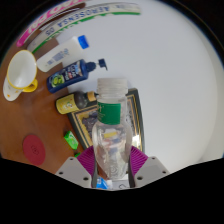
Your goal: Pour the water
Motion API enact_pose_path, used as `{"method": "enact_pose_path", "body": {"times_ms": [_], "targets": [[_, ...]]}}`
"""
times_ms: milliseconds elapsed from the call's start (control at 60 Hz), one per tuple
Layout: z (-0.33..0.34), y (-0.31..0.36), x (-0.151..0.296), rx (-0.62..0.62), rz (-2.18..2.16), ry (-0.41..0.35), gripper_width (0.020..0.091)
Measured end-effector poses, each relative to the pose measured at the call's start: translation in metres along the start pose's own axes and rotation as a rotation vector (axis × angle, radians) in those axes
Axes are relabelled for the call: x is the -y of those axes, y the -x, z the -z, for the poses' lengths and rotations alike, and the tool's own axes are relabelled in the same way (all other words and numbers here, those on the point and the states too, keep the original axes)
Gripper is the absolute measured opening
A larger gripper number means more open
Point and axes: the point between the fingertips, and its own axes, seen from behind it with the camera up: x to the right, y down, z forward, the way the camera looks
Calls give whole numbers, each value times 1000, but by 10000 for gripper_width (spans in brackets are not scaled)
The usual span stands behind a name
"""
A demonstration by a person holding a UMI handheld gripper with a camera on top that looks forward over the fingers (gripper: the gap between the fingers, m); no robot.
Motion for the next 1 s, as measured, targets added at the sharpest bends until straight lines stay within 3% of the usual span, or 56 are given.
{"method": "enact_pose_path", "body": {"times_ms": [283, 450, 567, 733, 1000], "targets": [[18, 45, 95, -66, 642, -122, 424], [24, 59, 123, -94, 867, -200, 423], [26, 60, 129, -88, 888, -210, 423], [29, 44, 122, -28, 664, -191, 425], [47, 18, 88, 193, -340, -63, 427]]}}
